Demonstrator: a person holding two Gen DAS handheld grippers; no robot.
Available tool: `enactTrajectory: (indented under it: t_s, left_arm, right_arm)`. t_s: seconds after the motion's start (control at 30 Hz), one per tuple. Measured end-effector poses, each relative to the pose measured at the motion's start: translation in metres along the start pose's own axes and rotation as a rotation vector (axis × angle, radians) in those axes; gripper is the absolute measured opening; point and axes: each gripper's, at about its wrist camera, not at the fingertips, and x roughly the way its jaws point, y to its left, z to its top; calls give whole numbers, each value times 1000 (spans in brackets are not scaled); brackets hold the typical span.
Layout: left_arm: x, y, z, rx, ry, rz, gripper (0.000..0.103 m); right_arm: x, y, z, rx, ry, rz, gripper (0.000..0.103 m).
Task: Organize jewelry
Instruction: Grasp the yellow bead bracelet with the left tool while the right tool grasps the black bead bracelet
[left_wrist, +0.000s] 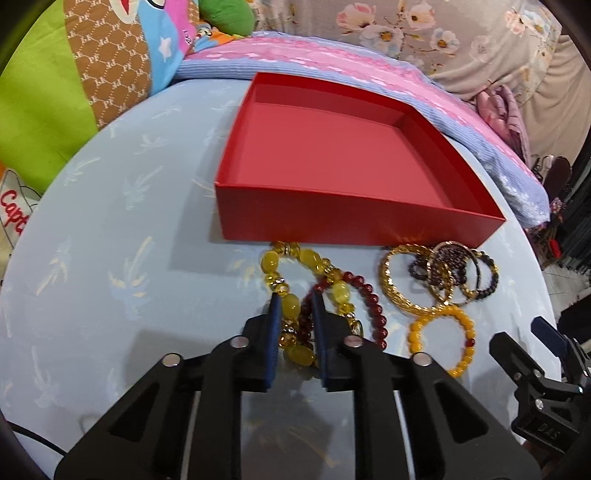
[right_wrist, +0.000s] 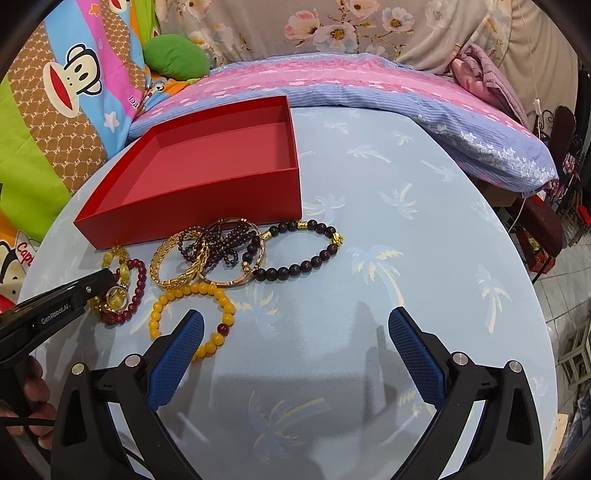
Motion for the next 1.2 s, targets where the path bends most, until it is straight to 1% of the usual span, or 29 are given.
enactTrajectory:
  t_s: [0.07, 0.13, 0.27, 0.53, 0.77, 0.97, 1.03, 1.2]
  left_arm:
    - [-1, 1, 0, 0, 0, -5, 15]
    - [-5, 2, 0, -10, -3, -12, 10]
    - [-15, 6, 1, -22, -8, -18, 10]
    - [-44, 1, 2, -1, -56, -42, 10]
    - [-58, -2, 9, 9, -94, -56, 10]
    - [-60, -4, 13, 7, -105, -66, 10]
    - [-63, -6, 14, 8, -110, -72, 10]
    - [-79, -16, 18, 30, -153, -106, 10]
  right_arm:
    - [0, 0, 0, -1, -1, -1, 96]
    - [-1, -1, 0, 2, -1, -2, 96]
    - [-4, -6, 0, 12, -7, -5, 96]
    - [-9, -5, 4, 8, -26, -1, 96]
    - [-3, 4, 12, -9, -27, 33, 89]
    - [4, 7, 15, -9, -8, 54, 83]
    - [4, 8, 16, -10, -8, 60, 82]
    - [8, -2, 17, 10, -1, 35, 82]
